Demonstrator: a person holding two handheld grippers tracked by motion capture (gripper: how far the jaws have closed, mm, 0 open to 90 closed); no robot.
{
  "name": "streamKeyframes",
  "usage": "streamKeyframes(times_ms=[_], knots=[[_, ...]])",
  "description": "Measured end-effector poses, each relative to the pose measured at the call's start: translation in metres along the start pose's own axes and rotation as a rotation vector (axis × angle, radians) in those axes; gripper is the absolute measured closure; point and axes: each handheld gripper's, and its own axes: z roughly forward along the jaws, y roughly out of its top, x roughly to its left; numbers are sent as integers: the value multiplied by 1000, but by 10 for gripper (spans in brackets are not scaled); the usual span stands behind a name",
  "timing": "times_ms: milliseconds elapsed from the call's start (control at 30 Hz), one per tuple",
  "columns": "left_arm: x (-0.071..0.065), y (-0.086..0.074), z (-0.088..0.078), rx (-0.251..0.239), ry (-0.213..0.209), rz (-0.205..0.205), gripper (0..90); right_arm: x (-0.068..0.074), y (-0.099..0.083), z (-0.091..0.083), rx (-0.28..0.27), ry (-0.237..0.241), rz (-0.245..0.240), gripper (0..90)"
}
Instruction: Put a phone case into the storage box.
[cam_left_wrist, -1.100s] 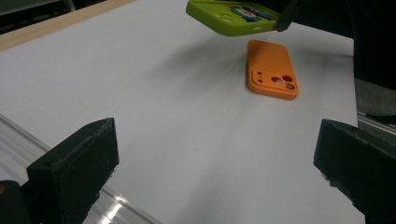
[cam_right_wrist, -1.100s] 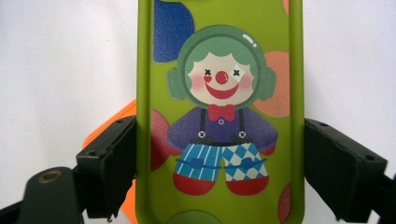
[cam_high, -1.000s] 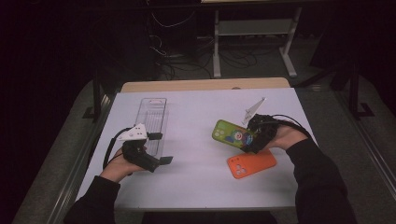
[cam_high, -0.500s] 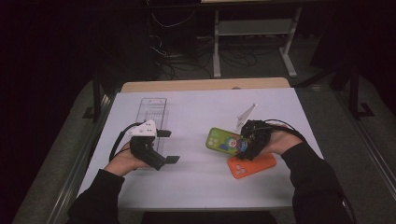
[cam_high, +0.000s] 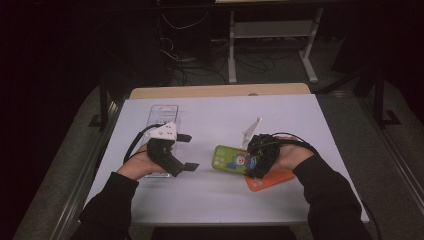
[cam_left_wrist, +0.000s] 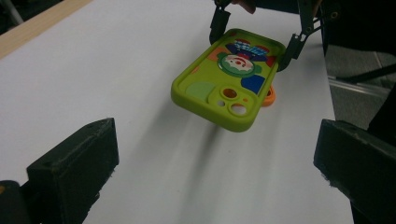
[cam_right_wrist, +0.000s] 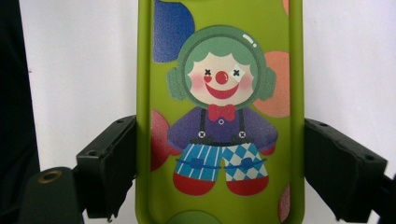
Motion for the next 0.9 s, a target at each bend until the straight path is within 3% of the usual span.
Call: streamKeyframes(times_ms=[333,500,900], knots=[[-8,19,24,80,-57,75,0,7,9,1,-6,4,-38,153],[-12,27,35,97,-75,113,0,11,12,5,5,8,-58,153],[-17,29,59,182,-126,175,0,19,21,11,2,29,-116,153]])
